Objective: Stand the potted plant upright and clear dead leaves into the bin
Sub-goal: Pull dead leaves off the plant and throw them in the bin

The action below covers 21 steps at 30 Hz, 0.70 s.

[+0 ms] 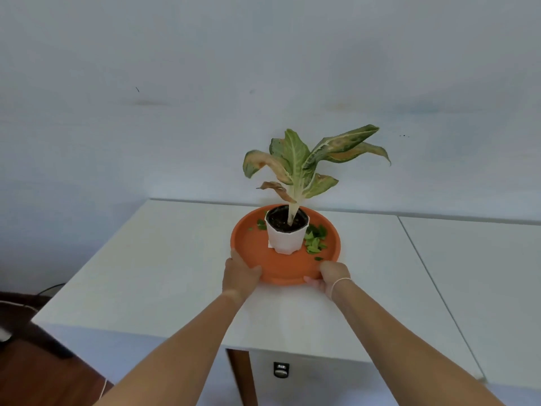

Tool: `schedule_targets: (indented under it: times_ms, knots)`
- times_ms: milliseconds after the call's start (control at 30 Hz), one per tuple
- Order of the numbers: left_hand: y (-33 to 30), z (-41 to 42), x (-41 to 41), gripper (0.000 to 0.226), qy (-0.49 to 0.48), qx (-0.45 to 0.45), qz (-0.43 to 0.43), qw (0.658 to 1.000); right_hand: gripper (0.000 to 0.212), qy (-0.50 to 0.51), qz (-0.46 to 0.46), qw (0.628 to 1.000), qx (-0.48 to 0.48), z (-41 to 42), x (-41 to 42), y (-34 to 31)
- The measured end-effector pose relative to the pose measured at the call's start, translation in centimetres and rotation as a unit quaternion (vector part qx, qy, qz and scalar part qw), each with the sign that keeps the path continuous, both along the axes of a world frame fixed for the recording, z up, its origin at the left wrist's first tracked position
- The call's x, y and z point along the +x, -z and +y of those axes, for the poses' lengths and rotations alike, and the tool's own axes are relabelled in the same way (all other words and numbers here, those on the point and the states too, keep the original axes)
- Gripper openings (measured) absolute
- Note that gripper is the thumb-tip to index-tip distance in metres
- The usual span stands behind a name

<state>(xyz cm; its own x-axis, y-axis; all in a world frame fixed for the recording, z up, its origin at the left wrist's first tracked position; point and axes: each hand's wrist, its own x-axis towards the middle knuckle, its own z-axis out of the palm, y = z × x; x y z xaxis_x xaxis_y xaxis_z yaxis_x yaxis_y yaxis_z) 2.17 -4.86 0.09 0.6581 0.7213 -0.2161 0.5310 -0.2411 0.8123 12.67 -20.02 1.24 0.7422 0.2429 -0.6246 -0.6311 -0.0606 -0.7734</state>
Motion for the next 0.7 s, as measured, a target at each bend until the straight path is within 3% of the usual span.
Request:
schedule_targets:
  times_ms: [167, 267, 367, 533, 700]
  knots:
    - [0.1, 0.2, 0.6, 0.069, -0.096, -0.062, 0.011, 0.993, 0.02, -0.073, 0.039, 0.996, 0.028, 0.8, -3.0, 0.1]
    - [0.3, 1.6, 0.6, 0.067, -0.082, -0.076, 0.02, 0.994, 0.013, -0.069, 0.035, 0.997, 0.006, 0.2, -2.6, 0.3]
    - [0.0, 2.9, 0.5, 0.058, -0.056, -0.085, 0.001, 0.995, 0.022, -0.017, -0.004, 0.999, -0.029, -0.8, -1.2, 0.3]
    - [-0.5, 5.0, 0.2, 0.044, 0.034, -0.096, 0.018, 0.995, 0.017, 0.014, -0.06, 0.994, -0.092, -1.9, 0.7, 0.6]
    - [0.3, 5.6, 0.5, 0.038, 0.02, -0.076, -0.014, 0.997, 0.011, 0.028, -0.035, 0.997, -0.057, -2.1, 0.9, 0.7]
